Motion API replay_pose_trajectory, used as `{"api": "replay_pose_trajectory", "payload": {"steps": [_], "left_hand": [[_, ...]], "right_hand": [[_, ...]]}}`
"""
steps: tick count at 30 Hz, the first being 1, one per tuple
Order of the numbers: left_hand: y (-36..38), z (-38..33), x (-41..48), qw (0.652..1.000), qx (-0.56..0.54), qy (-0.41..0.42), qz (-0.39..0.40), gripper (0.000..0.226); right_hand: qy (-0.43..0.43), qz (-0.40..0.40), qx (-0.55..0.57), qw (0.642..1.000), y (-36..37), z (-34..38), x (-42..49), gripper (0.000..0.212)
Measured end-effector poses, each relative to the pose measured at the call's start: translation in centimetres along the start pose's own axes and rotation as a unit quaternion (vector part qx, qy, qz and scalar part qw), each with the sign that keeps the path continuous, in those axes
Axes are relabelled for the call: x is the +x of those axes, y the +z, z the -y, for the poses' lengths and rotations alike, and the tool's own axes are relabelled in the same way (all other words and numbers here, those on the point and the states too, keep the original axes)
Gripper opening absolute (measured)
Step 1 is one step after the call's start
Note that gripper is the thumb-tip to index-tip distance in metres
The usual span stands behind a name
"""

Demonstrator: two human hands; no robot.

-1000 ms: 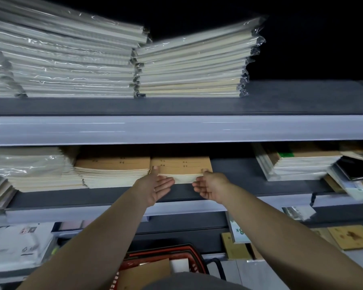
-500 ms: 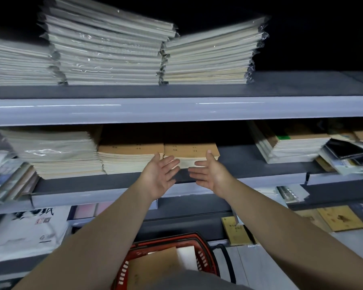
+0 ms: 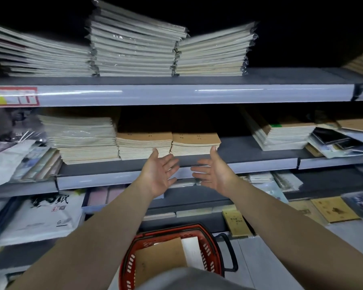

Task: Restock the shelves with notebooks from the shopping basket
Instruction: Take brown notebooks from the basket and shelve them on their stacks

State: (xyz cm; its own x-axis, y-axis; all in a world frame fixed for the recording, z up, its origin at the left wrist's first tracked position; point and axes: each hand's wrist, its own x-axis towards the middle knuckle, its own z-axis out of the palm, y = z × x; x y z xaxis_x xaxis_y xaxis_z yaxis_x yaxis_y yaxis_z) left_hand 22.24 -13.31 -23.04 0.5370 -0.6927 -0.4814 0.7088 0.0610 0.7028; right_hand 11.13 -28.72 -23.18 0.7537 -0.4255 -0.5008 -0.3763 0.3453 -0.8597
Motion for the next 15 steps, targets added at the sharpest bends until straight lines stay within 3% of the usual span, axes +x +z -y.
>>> {"api": "replay_pose_trajectory", "payload": {"steps": [15], "left_hand": [[-0.9, 8.5, -9.0, 0.999, -0.023, -0.008, -0.045, 0.074]], "right_hand": [[0.023, 0.039, -0.048, 0.998, -1.7, -6.6, -9.7, 0.082]]}}
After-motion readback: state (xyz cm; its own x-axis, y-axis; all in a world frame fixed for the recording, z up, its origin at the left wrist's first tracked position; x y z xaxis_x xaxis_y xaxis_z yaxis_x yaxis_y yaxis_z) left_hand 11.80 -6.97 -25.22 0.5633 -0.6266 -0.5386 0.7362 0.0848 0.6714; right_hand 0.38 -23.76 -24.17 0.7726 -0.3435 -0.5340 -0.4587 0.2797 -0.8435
